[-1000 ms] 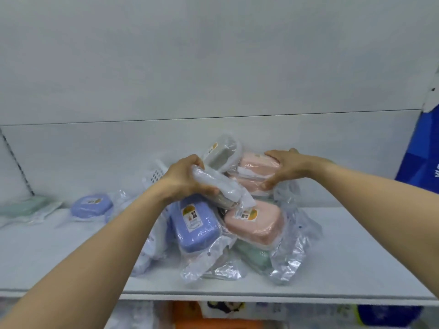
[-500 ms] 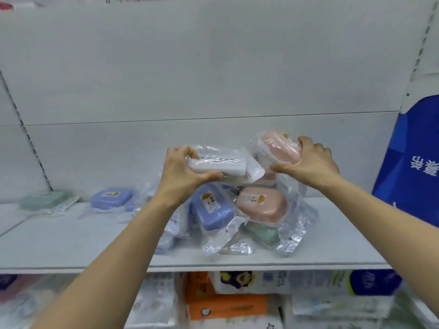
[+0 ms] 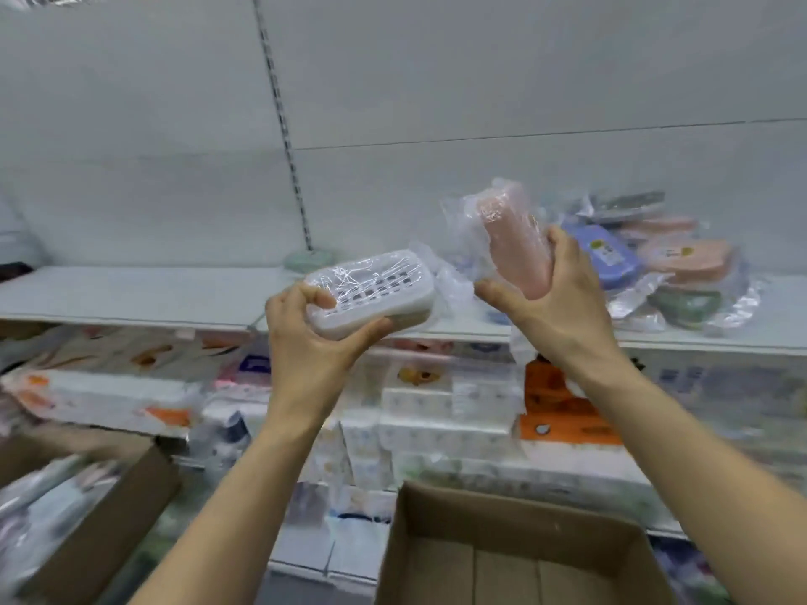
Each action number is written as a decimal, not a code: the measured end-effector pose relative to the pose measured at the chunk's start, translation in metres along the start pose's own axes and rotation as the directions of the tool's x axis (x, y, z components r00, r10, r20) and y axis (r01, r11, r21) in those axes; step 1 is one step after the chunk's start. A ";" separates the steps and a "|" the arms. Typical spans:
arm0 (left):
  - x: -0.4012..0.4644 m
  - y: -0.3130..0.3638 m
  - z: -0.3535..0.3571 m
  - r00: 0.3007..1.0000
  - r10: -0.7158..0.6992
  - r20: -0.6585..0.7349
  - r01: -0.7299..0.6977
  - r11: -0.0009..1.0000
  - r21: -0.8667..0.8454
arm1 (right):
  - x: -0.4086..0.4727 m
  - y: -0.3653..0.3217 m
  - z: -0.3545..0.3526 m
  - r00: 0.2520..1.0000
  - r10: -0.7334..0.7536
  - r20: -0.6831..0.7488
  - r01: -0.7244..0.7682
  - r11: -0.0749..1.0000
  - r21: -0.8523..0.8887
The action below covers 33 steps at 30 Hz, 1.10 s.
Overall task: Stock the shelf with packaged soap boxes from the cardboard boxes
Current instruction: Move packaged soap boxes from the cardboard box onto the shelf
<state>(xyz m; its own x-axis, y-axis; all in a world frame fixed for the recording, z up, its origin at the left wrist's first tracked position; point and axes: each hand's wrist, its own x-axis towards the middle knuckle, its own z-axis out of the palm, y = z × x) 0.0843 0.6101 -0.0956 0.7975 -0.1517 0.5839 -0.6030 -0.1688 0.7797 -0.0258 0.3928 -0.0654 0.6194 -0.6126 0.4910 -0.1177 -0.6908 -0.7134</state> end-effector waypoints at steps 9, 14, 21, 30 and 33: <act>-0.023 -0.096 -0.189 0.977 -0.166 -0.133 0.191 0.960 0.205 | -0.095 -0.105 0.166 0.952 -0.024 0.307 -0.011 0.993 0.114; -0.016 -0.147 -0.253 0.947 -0.249 -0.200 0.296 0.921 0.254 | -0.108 -0.147 0.259 0.890 -0.043 0.454 -0.022 0.990 0.137; 0.033 -0.246 -0.331 0.907 -0.347 -0.240 0.405 0.874 0.267 | -0.099 -0.196 0.396 0.821 -0.032 0.570 -0.089 0.979 0.184; 0.139 -0.377 -0.436 0.854 -0.470 -0.224 0.519 0.803 0.294 | -0.067 -0.276 0.589 0.715 0.000 0.699 -0.159 0.974 0.162; 0.153 -0.422 -0.480 0.807 -0.538 -0.245 0.591 0.748 0.303 | -0.076 -0.299 0.650 0.665 -0.006 0.747 -0.152 0.978 0.143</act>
<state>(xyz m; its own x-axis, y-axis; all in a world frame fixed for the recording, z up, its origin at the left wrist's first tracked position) 0.4701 1.1255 -0.2267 0.9725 0.2070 0.1071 0.0142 -0.5112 0.8594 0.4667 0.8957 -0.2141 0.9922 -0.1167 -0.0428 -0.0985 -0.5276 -0.8438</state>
